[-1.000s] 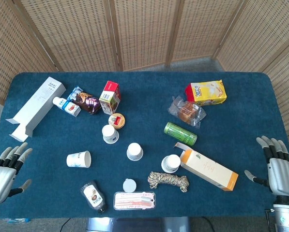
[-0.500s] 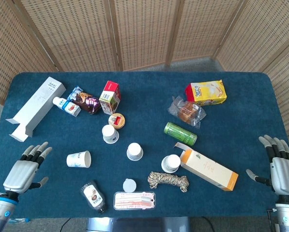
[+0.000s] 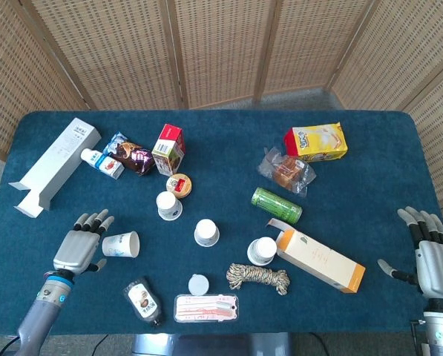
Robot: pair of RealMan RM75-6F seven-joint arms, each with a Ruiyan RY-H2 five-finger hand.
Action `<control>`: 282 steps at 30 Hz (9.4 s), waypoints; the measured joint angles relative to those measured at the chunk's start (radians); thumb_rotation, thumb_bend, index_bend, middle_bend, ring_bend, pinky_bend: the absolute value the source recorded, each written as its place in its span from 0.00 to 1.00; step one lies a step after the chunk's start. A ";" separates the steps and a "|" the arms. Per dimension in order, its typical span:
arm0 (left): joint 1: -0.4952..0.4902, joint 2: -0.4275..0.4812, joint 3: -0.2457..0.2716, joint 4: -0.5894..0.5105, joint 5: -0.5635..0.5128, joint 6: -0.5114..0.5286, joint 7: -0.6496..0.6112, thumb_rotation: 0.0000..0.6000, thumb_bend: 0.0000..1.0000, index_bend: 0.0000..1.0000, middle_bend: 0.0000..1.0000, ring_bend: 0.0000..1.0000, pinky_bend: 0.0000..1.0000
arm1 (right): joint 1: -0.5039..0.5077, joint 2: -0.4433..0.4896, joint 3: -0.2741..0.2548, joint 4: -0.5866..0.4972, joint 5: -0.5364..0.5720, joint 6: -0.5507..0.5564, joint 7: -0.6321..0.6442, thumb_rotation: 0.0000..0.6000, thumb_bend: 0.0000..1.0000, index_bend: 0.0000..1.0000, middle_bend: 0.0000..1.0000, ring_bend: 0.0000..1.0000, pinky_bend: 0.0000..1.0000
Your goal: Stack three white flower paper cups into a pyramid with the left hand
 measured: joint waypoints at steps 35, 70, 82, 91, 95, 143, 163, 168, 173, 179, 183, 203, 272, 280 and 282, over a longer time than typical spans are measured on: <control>-0.079 -0.146 0.034 0.058 -0.077 0.146 0.128 1.00 0.32 0.20 0.50 0.46 0.51 | 0.002 0.008 0.005 0.007 0.019 -0.010 0.026 1.00 0.12 0.13 0.00 0.00 0.00; -0.429 -0.173 -0.017 -0.181 -0.772 0.607 1.255 1.00 0.33 0.25 0.49 0.41 0.41 | 0.006 0.005 0.003 0.006 0.023 -0.018 0.021 1.00 0.12 0.13 0.00 0.00 0.00; -0.498 -0.299 -0.044 -0.060 -0.856 0.620 1.257 1.00 0.33 0.26 0.47 0.41 0.40 | 0.006 0.006 0.002 0.007 0.022 -0.020 0.026 1.00 0.12 0.13 0.00 0.00 0.00; -0.543 -0.385 -0.063 0.013 -0.901 0.665 1.287 1.00 0.33 0.26 0.49 0.41 0.40 | 0.005 0.010 0.004 0.006 0.024 -0.021 0.038 1.00 0.11 0.13 0.00 0.00 0.00; -0.550 -0.407 -0.057 0.040 -0.907 0.669 1.287 1.00 0.33 0.26 0.49 0.41 0.40 | 0.005 0.012 0.004 0.007 0.024 -0.022 0.045 1.00 0.12 0.13 0.00 0.00 0.00; -0.418 0.011 0.117 -0.120 -0.419 0.156 0.480 1.00 0.33 0.07 0.00 0.06 0.37 | 0.007 -0.002 -0.006 0.001 0.016 -0.019 0.006 1.00 0.12 0.12 0.00 0.00 0.00; -0.375 -0.033 0.136 -0.035 -0.309 0.166 0.403 1.00 0.33 0.39 0.37 0.43 0.57 | 0.007 0.001 -0.005 0.000 0.017 -0.022 0.016 1.00 0.12 0.12 0.00 0.00 0.00; -0.366 -0.041 0.126 -0.037 -0.258 0.173 0.362 1.00 0.33 0.39 0.37 0.43 0.57 | 0.007 0.001 -0.006 -0.001 0.016 -0.022 0.014 1.00 0.11 0.12 0.00 0.00 0.00; -0.364 -0.045 0.118 -0.071 -0.191 0.174 0.336 1.00 0.32 0.39 0.37 0.43 0.57 | 0.007 0.002 -0.005 -0.001 0.017 -0.022 0.018 1.00 0.12 0.12 0.00 0.00 0.00; -0.369 -0.074 0.106 -0.115 -0.153 0.180 0.355 1.00 0.32 0.39 0.37 0.43 0.57 | 0.007 0.004 -0.007 -0.002 0.014 -0.023 0.019 1.00 0.11 0.12 0.00 0.00 0.00; -0.380 -0.117 0.087 -0.125 -0.160 0.186 0.391 1.00 0.32 0.39 0.36 0.43 0.56 | 0.006 0.004 -0.006 -0.003 0.014 -0.022 0.021 1.00 0.11 0.12 0.00 0.00 0.00; -0.439 -0.289 0.033 -0.068 -0.269 0.245 0.568 1.00 0.32 0.38 0.35 0.43 0.56 | 0.007 0.011 -0.003 0.001 0.020 -0.028 0.040 1.00 0.12 0.12 0.00 0.00 0.00; -0.527 -0.273 -0.085 0.066 -0.420 0.194 0.511 1.00 0.31 0.13 0.00 0.00 0.32 | 0.015 -0.005 -0.004 0.015 0.040 -0.044 0.012 1.00 0.11 0.12 0.00 0.00 0.00; -0.556 -0.300 -0.113 0.108 -0.465 0.178 0.510 1.00 0.31 0.13 0.00 0.00 0.32 | 0.017 -0.006 -0.002 0.018 0.046 -0.046 0.013 1.00 0.12 0.12 0.00 0.00 0.00; -0.563 -0.311 -0.113 0.119 -0.472 0.175 0.511 1.00 0.31 0.13 0.00 0.00 0.32 | 0.017 -0.006 -0.001 0.018 0.049 -0.047 0.016 1.00 0.12 0.12 0.00 0.00 0.00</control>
